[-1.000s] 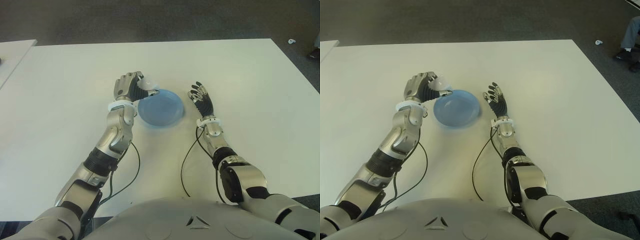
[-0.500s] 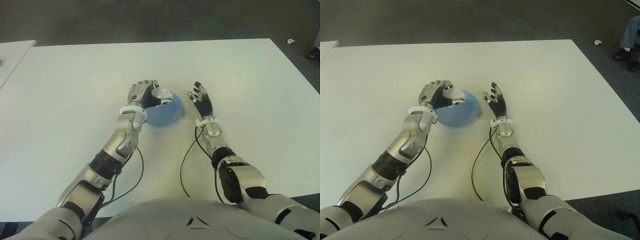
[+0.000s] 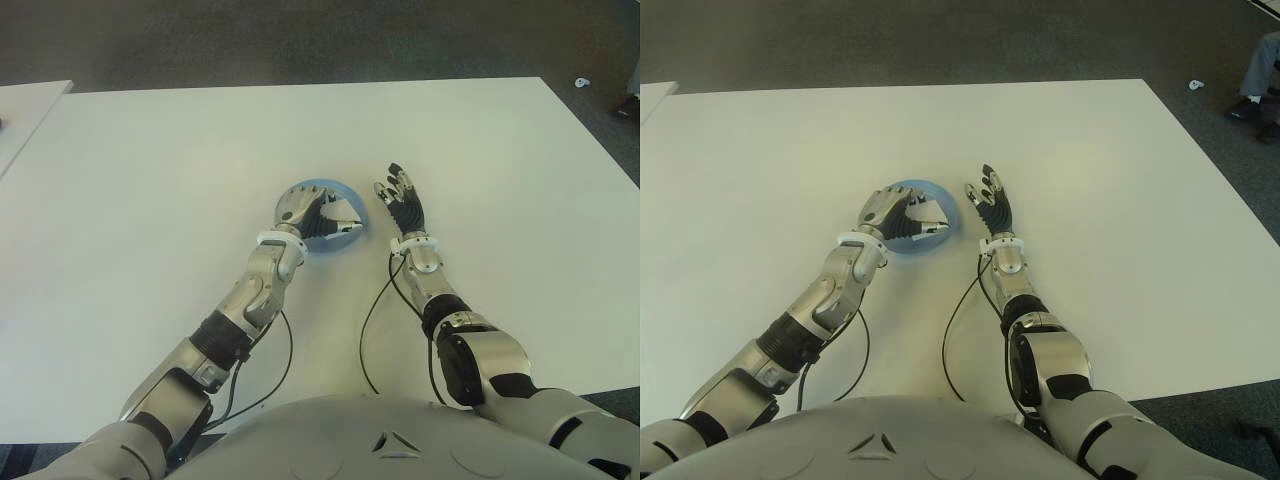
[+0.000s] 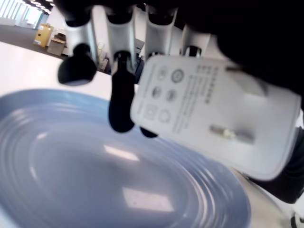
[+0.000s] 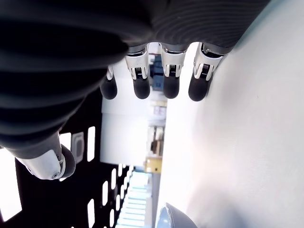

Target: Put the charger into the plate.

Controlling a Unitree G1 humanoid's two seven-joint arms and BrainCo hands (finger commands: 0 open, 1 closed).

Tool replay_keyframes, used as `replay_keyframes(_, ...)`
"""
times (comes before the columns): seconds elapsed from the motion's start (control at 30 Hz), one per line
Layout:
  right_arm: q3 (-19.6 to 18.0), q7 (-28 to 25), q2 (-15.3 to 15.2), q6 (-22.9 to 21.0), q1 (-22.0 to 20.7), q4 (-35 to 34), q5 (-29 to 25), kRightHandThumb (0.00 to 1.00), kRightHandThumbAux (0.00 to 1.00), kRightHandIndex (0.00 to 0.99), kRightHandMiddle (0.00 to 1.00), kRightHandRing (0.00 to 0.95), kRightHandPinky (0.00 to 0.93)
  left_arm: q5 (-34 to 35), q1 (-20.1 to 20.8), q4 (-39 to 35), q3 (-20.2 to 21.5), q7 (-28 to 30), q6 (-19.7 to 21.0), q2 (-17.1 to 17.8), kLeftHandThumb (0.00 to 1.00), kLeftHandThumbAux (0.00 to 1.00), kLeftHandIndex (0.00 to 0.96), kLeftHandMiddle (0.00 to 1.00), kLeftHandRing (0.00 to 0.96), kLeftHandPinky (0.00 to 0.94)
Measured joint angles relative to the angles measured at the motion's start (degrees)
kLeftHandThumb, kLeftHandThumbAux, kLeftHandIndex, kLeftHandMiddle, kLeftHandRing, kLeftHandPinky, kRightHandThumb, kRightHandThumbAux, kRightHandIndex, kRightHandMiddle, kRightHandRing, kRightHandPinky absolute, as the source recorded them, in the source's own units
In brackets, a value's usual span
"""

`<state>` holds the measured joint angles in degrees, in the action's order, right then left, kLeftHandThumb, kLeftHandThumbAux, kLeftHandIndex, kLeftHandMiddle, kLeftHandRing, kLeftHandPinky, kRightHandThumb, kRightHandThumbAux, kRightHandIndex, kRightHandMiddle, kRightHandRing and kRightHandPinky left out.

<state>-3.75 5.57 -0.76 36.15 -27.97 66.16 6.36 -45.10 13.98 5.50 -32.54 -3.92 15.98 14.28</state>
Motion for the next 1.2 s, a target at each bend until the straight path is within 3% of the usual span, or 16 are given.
replay_keyframes(0.57,0.0,0.1,0.5,0.0,0.1,-0.3,0.0,0.0,0.559,0.03,0.088,0.089,0.104,-1.5,0.9,5.5,0.0,-5.6,-8.6,-0.1,0.737,0.695,0.442,0.817,0.812,0.792)
replay_keyframes(0.7,-0.1,0.0,0.5,0.0,0.2,-0.4,0.0,0.0,0.554,0.031,0.092,0.093,0.107,-1.7,1.0,7.2,0.1,-8.5,-11.1,0.0,0.736,0.695,0.441,0.79,0.79,0.737)
replay_keyframes(0.87,-0.1,-0.4,0.5,0.0,0.2,-0.5,-0.1,0.0,0.537,0.031,0.102,0.1,0.108,-2.1,1.1,10.4,0.1,-11.9,-14.5,0.5,0.716,0.696,0.425,0.69,0.689,0.626)
replay_keyframes(1.13,-0.1,-0.9,0.4,0.0,0.2,-0.5,-0.1,0.0,0.522,0.033,0.118,0.114,0.116,-3.0,1.6,13.8,0.1,-14.7,-16.3,1.3,0.698,0.697,0.413,0.597,0.592,0.561)
replay_keyframes(1.2,-0.1,-1.1,0.4,0.0,0.2,-0.5,-0.1,0.0,0.519,0.034,0.121,0.116,0.116,-3.4,1.7,14.4,0.1,-15.2,-16.4,1.3,0.603,0.573,0.318,0.579,0.571,0.546)
